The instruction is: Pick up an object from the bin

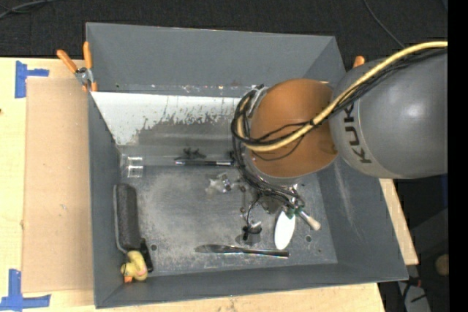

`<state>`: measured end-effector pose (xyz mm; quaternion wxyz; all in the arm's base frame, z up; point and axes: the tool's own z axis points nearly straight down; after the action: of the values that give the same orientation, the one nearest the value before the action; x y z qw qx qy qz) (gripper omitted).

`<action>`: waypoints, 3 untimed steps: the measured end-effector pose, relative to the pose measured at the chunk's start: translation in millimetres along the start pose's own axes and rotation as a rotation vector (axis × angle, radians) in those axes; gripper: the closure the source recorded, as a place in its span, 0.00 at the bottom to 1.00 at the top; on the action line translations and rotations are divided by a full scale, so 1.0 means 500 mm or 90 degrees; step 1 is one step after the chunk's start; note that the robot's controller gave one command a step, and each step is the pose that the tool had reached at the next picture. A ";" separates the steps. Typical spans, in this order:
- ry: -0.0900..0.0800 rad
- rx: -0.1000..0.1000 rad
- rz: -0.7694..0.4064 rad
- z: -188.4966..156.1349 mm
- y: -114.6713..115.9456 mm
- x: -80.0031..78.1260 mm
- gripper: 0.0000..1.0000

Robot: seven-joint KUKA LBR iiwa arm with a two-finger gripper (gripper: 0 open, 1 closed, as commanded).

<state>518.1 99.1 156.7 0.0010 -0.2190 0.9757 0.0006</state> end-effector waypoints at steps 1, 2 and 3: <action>0.006 -0.002 -0.006 0.073 -0.022 0.063 0.00; -0.014 0.004 -0.046 0.169 -0.090 0.134 0.00; 0.001 -0.003 -0.141 0.174 -0.076 0.108 1.00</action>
Offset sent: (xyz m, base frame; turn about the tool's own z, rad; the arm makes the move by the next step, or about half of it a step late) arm -0.0462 -0.0689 -0.0867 -0.0776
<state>485.8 41.9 69.7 -0.0003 -0.3257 0.9455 0.0028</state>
